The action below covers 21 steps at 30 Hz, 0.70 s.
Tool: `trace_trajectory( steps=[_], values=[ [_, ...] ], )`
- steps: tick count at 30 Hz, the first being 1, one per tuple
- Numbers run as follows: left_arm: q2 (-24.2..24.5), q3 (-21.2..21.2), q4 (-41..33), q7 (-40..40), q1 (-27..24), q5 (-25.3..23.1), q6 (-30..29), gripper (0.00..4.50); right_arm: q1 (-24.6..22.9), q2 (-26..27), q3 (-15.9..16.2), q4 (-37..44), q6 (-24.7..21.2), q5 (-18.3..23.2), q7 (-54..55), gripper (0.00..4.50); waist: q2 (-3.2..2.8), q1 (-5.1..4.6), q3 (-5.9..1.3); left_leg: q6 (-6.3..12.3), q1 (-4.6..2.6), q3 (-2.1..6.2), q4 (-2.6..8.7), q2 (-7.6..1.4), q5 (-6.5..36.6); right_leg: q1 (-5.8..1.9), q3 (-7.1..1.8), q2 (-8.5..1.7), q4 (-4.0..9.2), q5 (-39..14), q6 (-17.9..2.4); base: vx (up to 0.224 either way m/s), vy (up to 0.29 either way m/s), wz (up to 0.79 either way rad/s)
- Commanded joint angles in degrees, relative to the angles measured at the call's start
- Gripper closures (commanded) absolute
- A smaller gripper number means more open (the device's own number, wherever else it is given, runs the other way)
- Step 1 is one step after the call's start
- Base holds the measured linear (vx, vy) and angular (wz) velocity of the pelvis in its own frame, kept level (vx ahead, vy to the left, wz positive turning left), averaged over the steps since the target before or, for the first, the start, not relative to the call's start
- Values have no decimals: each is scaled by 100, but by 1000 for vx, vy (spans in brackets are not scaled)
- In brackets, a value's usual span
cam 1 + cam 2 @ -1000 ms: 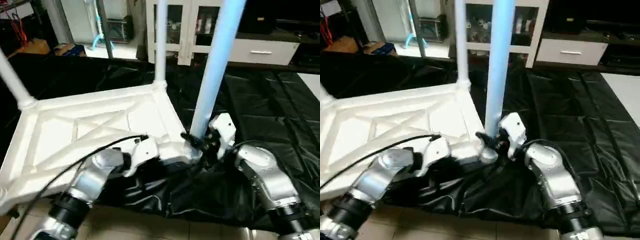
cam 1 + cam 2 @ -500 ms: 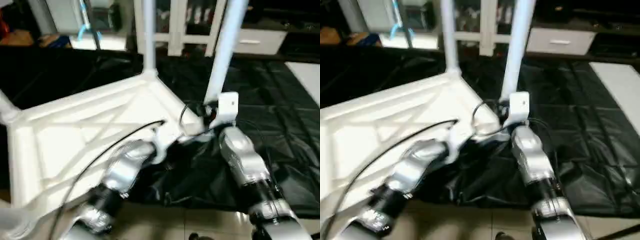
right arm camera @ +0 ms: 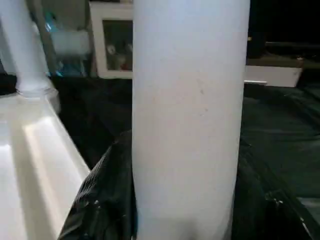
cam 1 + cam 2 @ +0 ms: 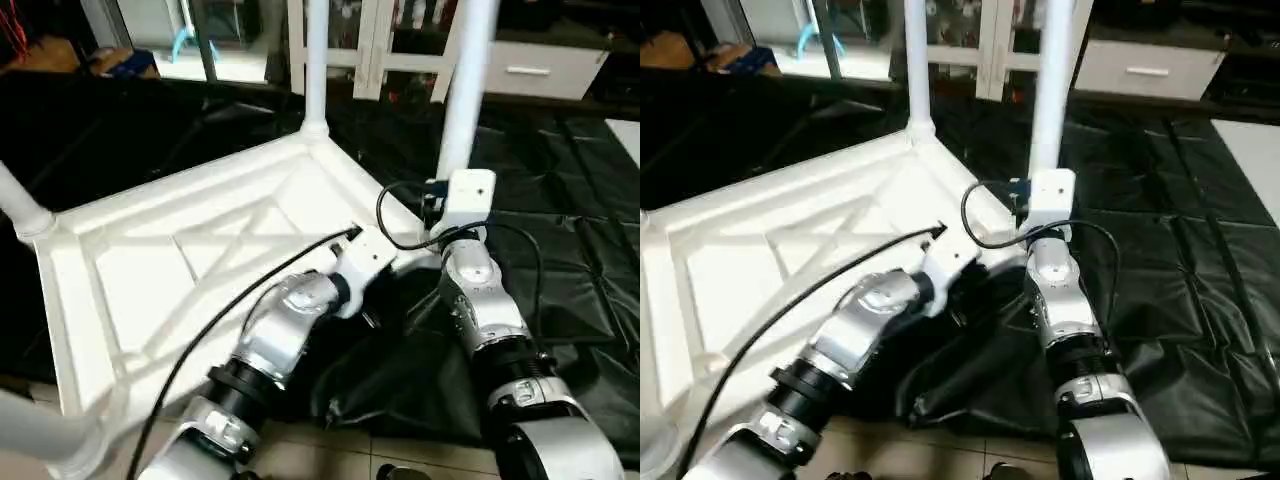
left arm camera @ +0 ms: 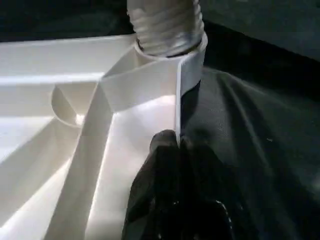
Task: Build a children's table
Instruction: Insert table leg to table base
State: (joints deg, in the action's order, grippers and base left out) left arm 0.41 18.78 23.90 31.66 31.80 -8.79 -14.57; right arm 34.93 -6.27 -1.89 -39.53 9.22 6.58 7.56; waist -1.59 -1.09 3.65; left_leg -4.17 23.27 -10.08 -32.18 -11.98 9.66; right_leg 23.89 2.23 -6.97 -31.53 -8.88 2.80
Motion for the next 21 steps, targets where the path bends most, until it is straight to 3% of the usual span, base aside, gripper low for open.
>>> trace_trajectory(
  steps=[1,2,3,4,5,6,9,10,12,13,14,15,16,17,19,21],
  values=[
    [290,-243,-209,67,179,4,537,449,-435,-103,-267,-276,-93,134,-215,265,16,24,-435,590,-99,-95,264,25,374,-284,-12,55,119,642,-1382,57,-24,-5],
    [323,-234,-202,87,174,-4,570,449,-453,-101,-286,-226,-63,171,-259,265,35,39,-435,712,-83,-109,232,47,175,-303,-25,63,71,1065,-1482,57,-24,-5],
    [503,-182,-162,211,149,-46,779,449,-554,-97,-375,52,88,359,-499,265,43,47,-421,774,-78,-115,230,48,187,-304,-32,56,71,1134,-1518,54,-20,-3],
    [689,-111,-134,480,105,-28,1040,449,-667,-130,-384,345,180,472,-716,265,21,78,-449,929,-128,-117,206,30,195,-312,-48,57,42,1241,-1634,0,0,0],
    [747,-88,-117,553,94,-26,1117,449,-700,-138,-388,430,213,510,-777,265,15,87,-449,978,-131,-114,205,27,141,-318,-51,60,35,1286,-1663,0,0,0],
    [1036,59,-19,1006,34,-11,1554,449,-851,-160,-384,835,215,761,-1175,265,-4,93,-449,1015,-144,-114,201,14,67,-315,-52,63,20,1298,-1739,0,0,0],
    [1205,140,74,1280,-5,40,1779,449,-938,-181,-356,1029,219,863,-1432,265,-17,110,-436,1043,-167,-110,217,-16,227,-310,-54,65,31,1003,-1779,0,0,0],
    [1447,245,103,1761,-89,136,1962,449,-1119,-231,-297,1425,17,1206,-1978,265,-31,114,-432,977,-176,-109,222,-25,268,-310,-53,65,29,840,-1816,0,0,0],
    [1547,282,111,1954,-124,175,2024,449,-1200,-255,-276,1602,-67,1368,-2213,265,-51,135,-405,854,-199,-112,256,-44,531,-296,-65,71,48,549,-1806,0,0,0],
    [1762,336,50,2349,-227,293,2042,449,-1449,-424,-191,2127,-456,1824,-2897,265,-51,132,-405,806,-205,-110,259,-40,581,-304,-64,76,46,511,-1812,0,0,0],
    [1770,337,47,2362,-231,297,2042,449,-1458,-431,-188,2147,-472,1842,-2922,265,-44,161,-408,778,-216,-104,260,-43,628,-334,-73,81,45,553,-1816,0,0,0],
    [1903,371,-27,2607,-312,407,2090,449,-1633,-577,-171,2505,-821,2205,-3356,265,-52,152,-407,764,-212,-111,265,-45,662,-321,-80,79,38,596,-1829,0,0,0],
    [1903,371,-27,2607,-312,407,2090,449,-1633,-577,-171,2505,-821,2205,-3356,265,-52,163,-417,753,-218,-103,260,-45,642,-332,-78,77,32,629,-1836,0,0,0],
    [2014,389,-110,2848,-432,559,2247,449,-1827,-826,-168,2865,-1242,2606,-3878,265,-51,171,-412,755,-217,-110,255,-42,632,-319,-82,77,30,650,-1862,0,0,0],
    [2060,388,-164,2957,-500,624,2311,449,-1925,-969,-168,3046,-1457,2790,-4161,265,-52,188,-390,756,-208,-114,252,-46,704,-308,-86,72,27,604,-1868,0,0,0],
    [2151,404,-274,3129,-642,711,2341,449,-2084,-1295,-284,3333,-1987,3237,-4687,265,-9,205,-378,722,-200,-122,261,-44,888,-323,-97,65,42,341,-1843,0,0,0]
  ],
)
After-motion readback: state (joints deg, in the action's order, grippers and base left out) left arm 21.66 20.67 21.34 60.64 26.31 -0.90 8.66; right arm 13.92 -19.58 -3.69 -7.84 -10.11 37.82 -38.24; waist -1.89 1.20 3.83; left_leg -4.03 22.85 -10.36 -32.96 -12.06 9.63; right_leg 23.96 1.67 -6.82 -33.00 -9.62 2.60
